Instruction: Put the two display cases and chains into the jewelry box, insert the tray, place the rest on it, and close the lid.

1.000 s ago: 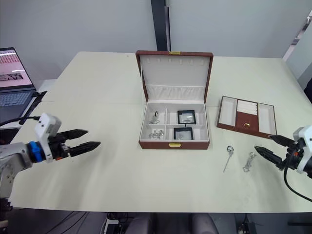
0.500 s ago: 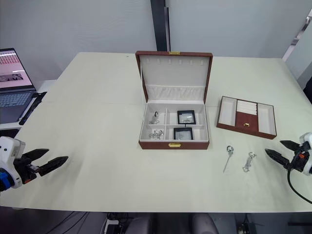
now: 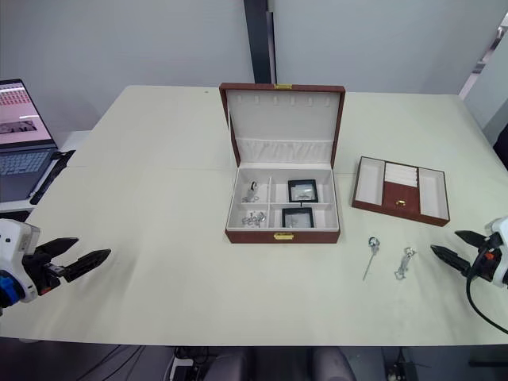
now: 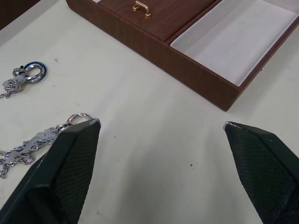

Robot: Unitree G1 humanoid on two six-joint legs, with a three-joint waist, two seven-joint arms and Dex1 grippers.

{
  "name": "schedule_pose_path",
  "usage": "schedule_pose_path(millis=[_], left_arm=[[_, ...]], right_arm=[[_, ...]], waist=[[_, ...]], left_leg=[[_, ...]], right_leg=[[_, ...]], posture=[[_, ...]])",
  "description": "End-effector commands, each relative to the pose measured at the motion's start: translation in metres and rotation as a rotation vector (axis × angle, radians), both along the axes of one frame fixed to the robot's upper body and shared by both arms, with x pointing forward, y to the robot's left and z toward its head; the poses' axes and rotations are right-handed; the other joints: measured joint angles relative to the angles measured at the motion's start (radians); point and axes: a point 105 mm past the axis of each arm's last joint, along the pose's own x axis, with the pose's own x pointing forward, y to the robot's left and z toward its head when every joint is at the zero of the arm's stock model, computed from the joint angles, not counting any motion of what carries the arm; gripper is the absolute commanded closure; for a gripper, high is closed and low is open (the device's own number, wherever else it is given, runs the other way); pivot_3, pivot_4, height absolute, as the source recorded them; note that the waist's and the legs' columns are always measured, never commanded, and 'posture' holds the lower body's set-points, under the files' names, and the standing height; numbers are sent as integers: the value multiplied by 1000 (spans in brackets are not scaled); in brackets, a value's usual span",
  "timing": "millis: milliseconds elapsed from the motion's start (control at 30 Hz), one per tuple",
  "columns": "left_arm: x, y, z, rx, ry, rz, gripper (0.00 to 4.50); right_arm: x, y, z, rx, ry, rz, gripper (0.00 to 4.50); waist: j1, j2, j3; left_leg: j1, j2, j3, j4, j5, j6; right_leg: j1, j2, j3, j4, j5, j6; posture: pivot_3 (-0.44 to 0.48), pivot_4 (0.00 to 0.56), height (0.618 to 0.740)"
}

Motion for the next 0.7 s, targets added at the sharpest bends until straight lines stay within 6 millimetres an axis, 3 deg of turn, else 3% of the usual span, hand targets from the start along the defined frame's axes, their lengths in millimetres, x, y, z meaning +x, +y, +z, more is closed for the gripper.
schedule_pose_path(millis=[33, 167, 300, 533, 700], left_arm=[[4, -8, 8, 10, -36, -33, 82], [8, -19, 14, -14, -63, -75, 82], [13, -43, 29, -27, -102, -182, 82], [24, -118, 52, -53, -138, -490, 82], [31, -173, 62, -63, -172, -719, 82]], right_arm=[[2, -6, 17, -30, -39, 3, 0], [5, 2, 22, -42, -38, 52, 0], [8, 16, 38, -68, -34, 152, 0], [21, 40, 65, -171, 16, 357, 0], [40, 49, 73, -265, 71, 465, 0]], waist=[[0, 0, 0], [0, 0, 0], [0, 0, 0], [0, 1, 0], [-1, 1, 0]], left_leg=[[0, 0, 0, 0, 0, 0], [0, 0, 0, 0, 0, 0], [0, 0, 0, 0, 0, 0], [0, 0, 0, 1, 0, 0], [0, 0, 0, 1, 0, 0]], right_leg=[[0, 0, 0, 0, 0, 0], [0, 0, 0, 0, 0, 0], [0, 0, 0, 0, 0, 0], [0, 0, 0, 0, 0, 0], [0, 0, 0, 0, 0, 0]], posture=[[0, 150, 740], [0, 150, 740], [0, 150, 740], [0, 150, 740], [0, 150, 740]])
